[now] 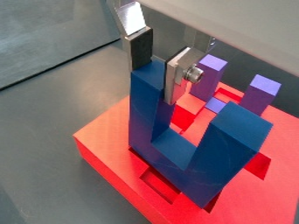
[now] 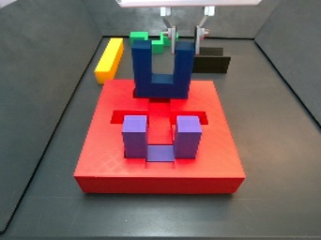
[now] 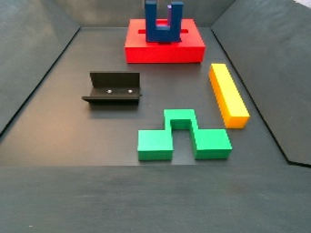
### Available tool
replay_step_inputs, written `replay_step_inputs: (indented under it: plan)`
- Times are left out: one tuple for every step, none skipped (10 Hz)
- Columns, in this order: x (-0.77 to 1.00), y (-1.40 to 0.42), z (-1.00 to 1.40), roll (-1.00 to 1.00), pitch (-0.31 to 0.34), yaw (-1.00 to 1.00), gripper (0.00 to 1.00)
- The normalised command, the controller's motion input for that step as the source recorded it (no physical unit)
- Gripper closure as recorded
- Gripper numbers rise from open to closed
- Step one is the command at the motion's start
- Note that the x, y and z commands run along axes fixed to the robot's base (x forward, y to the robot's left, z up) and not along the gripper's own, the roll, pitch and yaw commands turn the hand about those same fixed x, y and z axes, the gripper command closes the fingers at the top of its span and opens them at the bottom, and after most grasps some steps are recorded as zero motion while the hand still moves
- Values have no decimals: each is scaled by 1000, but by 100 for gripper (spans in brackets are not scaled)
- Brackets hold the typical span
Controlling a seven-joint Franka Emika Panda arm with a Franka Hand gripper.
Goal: Pick up the blue object. Move up. Place the blue object on the fixture. Regrasp the blue object. Move to above the board. Insert the blue object.
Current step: Insert the blue object.
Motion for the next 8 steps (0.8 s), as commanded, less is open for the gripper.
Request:
replay_step_inputs:
  plan:
    - [0,0,-23,0,0,231,100]
    - [0,0,0,0,-3,283,100]
    - [-137,31,-26,-21,-56,374,100]
    - [-57,0,0,-49,-24,226,100]
    - [-69,0,-20,0,0,0,100]
    - [-134,94,-3,9,0,-171,100]
    - [-97,86,-14,0,0,-186,100]
    - [0,31,-31,0,11,-194,100]
